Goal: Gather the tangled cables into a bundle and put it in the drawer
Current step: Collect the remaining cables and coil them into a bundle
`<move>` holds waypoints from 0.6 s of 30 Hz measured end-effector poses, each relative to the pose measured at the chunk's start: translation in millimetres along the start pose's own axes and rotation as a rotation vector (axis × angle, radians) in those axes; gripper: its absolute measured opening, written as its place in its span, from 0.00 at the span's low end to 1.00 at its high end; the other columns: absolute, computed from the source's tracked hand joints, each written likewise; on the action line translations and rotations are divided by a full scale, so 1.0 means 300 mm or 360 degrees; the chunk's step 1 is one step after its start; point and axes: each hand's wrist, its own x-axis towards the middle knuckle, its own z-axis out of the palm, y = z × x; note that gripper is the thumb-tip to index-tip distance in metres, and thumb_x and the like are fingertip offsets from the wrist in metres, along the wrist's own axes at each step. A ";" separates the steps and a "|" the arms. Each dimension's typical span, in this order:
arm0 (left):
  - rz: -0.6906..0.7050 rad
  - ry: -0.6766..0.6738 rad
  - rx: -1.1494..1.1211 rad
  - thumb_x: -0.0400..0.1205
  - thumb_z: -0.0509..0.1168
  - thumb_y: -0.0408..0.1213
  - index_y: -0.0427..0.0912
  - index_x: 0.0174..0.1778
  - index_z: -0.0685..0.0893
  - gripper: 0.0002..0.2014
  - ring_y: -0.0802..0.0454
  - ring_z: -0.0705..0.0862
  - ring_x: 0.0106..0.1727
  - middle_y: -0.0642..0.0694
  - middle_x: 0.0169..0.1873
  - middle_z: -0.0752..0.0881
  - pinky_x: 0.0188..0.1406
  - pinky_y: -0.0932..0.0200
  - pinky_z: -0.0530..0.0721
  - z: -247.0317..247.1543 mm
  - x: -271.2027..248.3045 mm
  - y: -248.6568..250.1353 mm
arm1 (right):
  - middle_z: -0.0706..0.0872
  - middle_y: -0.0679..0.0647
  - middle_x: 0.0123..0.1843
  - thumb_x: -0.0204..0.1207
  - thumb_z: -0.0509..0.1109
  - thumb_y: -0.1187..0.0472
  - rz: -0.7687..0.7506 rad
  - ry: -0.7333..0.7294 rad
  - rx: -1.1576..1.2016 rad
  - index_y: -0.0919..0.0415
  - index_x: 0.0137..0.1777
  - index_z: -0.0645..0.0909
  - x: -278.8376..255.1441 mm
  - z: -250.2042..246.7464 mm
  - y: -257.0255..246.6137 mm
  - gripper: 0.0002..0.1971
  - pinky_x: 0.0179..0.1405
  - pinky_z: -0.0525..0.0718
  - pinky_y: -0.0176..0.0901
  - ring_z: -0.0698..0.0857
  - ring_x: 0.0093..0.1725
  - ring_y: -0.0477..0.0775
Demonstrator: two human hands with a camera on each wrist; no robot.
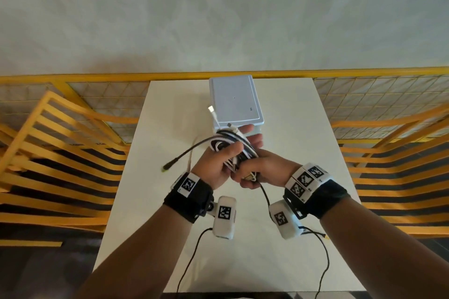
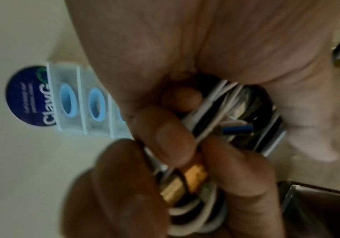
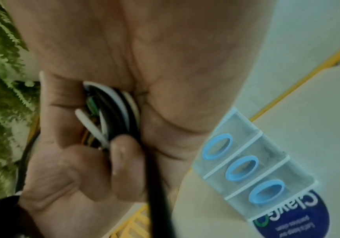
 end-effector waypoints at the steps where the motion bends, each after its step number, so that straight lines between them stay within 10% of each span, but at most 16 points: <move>1: 0.0031 0.0021 -0.0020 0.68 0.86 0.48 0.45 0.66 0.88 0.31 0.41 0.86 0.69 0.39 0.63 0.89 0.65 0.47 0.86 0.005 0.007 0.007 | 0.77 0.62 0.35 0.66 0.71 0.70 0.0000 -0.0011 0.0025 0.67 0.45 0.81 0.002 0.003 0.002 0.07 0.26 0.65 0.42 0.75 0.28 0.56; 5: 0.0133 0.0156 0.0000 0.70 0.78 0.36 0.45 0.47 0.90 0.11 0.44 0.91 0.52 0.43 0.44 0.91 0.52 0.48 0.90 0.043 0.011 0.014 | 0.78 0.62 0.37 0.68 0.71 0.70 0.0008 -0.0033 0.0016 0.67 0.44 0.82 -0.002 -0.002 -0.003 0.05 0.26 0.67 0.41 0.77 0.29 0.55; 12: 0.0381 0.0222 0.0371 0.77 0.72 0.38 0.44 0.45 0.89 0.03 0.38 0.85 0.47 0.44 0.38 0.88 0.68 0.19 0.76 0.032 0.021 0.024 | 0.90 0.62 0.47 0.80 0.73 0.62 -0.0014 -0.0045 -0.0073 0.67 0.57 0.81 -0.031 -0.003 -0.002 0.10 0.25 0.83 0.44 0.88 0.35 0.62; 18: 0.0288 0.0333 0.0380 0.74 0.74 0.35 0.40 0.44 0.86 0.06 0.38 0.85 0.45 0.41 0.37 0.87 0.60 0.32 0.81 -0.067 0.021 0.112 | 0.75 0.51 0.28 0.85 0.68 0.46 0.0084 0.0146 -0.0449 0.60 0.43 0.86 -0.063 -0.102 0.047 0.18 0.25 0.69 0.37 0.69 0.23 0.49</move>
